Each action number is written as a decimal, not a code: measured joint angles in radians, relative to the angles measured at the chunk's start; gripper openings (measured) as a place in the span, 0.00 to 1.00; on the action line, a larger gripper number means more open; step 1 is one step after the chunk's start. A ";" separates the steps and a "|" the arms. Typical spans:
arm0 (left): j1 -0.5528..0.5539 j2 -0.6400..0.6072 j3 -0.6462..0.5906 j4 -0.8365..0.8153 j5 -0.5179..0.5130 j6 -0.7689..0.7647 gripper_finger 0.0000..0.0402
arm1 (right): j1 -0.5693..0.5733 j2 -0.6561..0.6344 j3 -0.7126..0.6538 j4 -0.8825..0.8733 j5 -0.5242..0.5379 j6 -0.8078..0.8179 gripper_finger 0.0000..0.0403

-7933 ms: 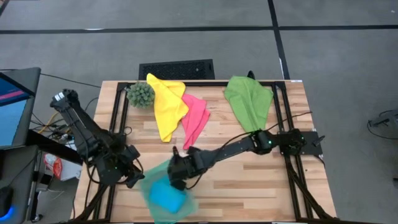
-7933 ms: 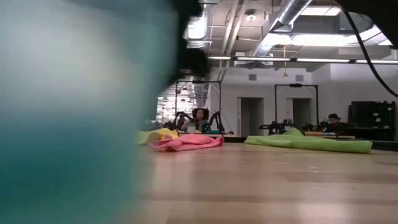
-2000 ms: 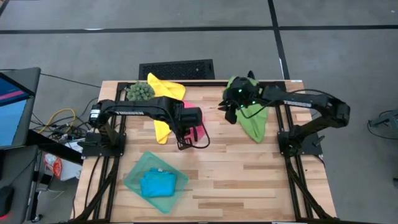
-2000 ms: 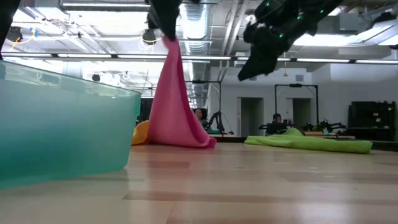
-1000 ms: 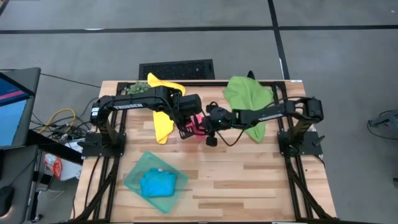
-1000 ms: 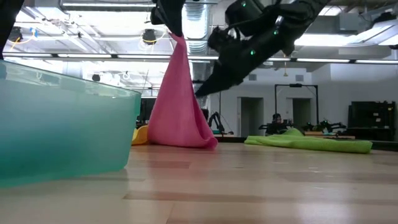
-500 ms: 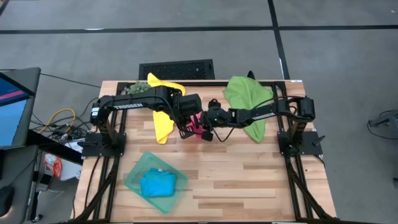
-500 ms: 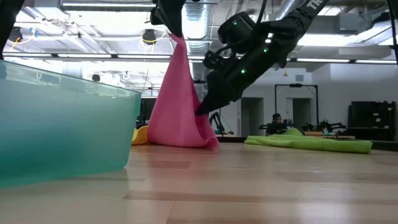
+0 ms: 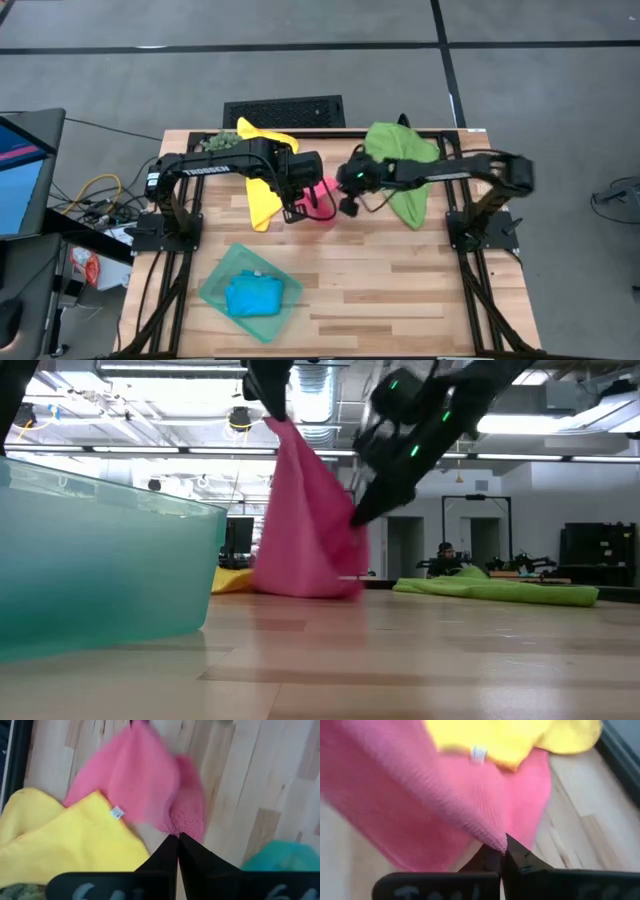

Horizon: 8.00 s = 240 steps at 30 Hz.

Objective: Fold microfiber towels
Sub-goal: Fold the pink microfiber towel

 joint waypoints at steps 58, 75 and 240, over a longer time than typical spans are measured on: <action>0.121 0.312 -0.233 1.039 0.095 0.291 0.53 | 0.145 -0.562 0.046 -0.714 0.257 0.336 0.05; 0.126 0.376 -0.243 1.151 0.084 0.172 0.54 | 0.146 -0.562 0.046 -0.718 0.257 0.360 0.06; -0.065 0.210 -0.172 0.002 0.023 0.239 0.00 | 0.523 -0.674 -0.265 -0.611 0.362 0.936 0.02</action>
